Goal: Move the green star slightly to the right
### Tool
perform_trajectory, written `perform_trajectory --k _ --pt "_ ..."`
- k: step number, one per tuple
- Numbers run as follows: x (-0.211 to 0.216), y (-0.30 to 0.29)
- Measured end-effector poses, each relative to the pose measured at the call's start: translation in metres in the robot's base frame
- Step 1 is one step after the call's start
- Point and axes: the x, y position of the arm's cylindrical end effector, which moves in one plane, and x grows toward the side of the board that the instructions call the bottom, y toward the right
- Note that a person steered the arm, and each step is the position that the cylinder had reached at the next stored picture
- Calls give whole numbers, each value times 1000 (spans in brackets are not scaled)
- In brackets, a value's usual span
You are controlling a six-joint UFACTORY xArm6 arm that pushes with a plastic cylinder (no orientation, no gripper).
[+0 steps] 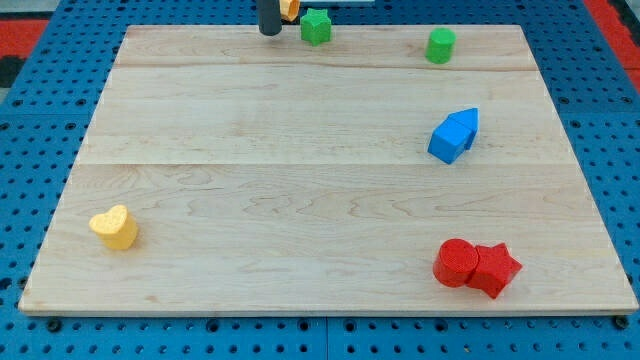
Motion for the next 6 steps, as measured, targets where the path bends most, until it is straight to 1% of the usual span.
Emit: perform_trajectory --k 1,2,3,4,5,6 --pt "0 38" --pt "69 84" --pt "153 124" --pt "132 232" --pt "78 268" --pt "32 214"
